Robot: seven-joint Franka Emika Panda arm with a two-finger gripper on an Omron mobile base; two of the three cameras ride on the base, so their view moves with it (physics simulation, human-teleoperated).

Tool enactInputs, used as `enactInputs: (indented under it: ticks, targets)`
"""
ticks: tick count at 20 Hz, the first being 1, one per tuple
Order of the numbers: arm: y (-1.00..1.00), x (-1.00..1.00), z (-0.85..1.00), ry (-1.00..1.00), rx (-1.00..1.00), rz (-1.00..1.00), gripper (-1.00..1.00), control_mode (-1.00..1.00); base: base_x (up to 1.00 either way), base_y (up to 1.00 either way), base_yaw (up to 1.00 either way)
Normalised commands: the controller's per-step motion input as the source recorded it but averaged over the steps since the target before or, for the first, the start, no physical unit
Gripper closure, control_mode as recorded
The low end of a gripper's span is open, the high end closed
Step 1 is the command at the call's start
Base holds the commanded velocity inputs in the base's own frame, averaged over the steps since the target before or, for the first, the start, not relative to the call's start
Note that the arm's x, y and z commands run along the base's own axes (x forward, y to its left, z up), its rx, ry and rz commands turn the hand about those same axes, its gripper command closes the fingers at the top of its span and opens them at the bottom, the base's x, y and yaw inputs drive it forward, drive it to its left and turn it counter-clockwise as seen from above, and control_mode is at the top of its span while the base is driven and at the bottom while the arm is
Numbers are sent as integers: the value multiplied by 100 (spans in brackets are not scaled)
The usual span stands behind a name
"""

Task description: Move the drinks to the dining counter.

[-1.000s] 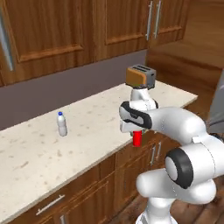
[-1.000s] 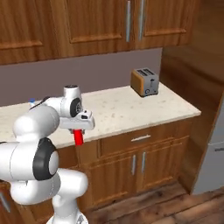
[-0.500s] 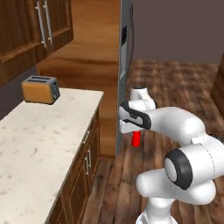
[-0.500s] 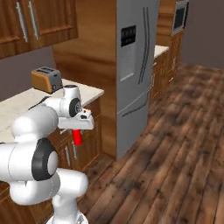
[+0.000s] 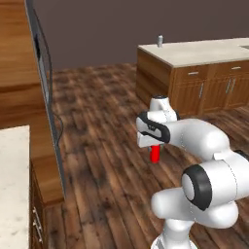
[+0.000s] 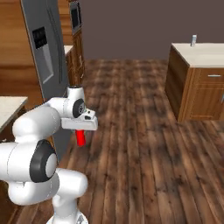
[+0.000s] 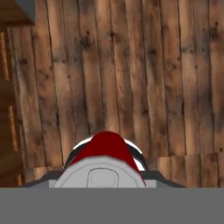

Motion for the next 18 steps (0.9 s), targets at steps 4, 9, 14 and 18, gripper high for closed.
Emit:
enactInputs:
  ticks: [4,9,14,18]
  targets:
    - [0,0,0,0,0,0,100,100,97,-38,-45]
    - [0,0,0,0,0,0,100,100,100,-40,-15]
    - [0,0,0,0,0,0,100,100,100,-30,-1]
    - [0,0,0,0,0,0,100,100,100,-10,3]
